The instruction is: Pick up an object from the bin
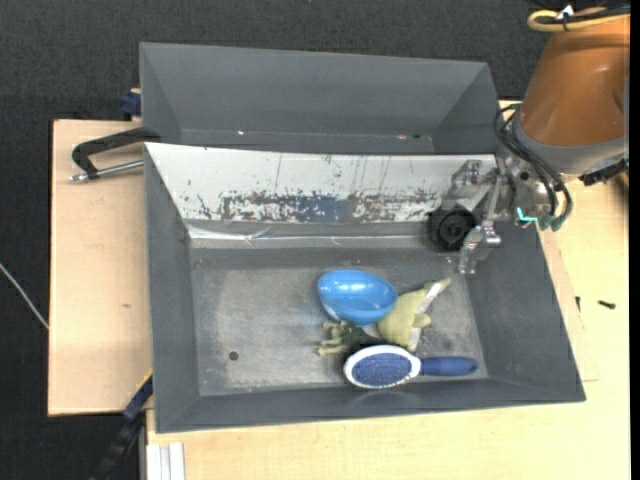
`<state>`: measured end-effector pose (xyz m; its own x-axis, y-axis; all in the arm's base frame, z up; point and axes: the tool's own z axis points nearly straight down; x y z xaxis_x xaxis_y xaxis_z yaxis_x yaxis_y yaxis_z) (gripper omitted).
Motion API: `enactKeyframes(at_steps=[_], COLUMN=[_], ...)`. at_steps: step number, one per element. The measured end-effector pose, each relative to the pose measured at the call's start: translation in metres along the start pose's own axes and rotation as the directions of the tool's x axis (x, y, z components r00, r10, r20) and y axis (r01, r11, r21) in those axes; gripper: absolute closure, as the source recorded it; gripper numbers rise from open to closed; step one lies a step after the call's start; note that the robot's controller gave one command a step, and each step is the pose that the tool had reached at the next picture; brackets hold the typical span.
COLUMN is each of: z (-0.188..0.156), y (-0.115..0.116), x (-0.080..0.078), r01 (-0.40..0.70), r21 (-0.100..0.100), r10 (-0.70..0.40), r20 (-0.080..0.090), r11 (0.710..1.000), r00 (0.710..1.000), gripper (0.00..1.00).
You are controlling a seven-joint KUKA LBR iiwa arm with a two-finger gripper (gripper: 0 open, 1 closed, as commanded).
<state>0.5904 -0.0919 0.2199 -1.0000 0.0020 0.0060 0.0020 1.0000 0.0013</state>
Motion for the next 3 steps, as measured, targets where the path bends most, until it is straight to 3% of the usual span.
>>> enactKeyframes(at_steps=[1,2,3], z=[0.1513,0.1481,0.1485], y=[-0.0095,-0.0099,-0.0096], x=[0.0464,0.0452,0.0451], r01=[0.187,0.188,0.188], r21=[0.001,0.003,0.003], r10=[-0.187,-0.188,-0.188], r20=[0.007,0.009,0.01], r11=[0.982,0.982,0.982], r00=[0.982,0.982,0.982], gripper=[0.0,1.0,0.0])
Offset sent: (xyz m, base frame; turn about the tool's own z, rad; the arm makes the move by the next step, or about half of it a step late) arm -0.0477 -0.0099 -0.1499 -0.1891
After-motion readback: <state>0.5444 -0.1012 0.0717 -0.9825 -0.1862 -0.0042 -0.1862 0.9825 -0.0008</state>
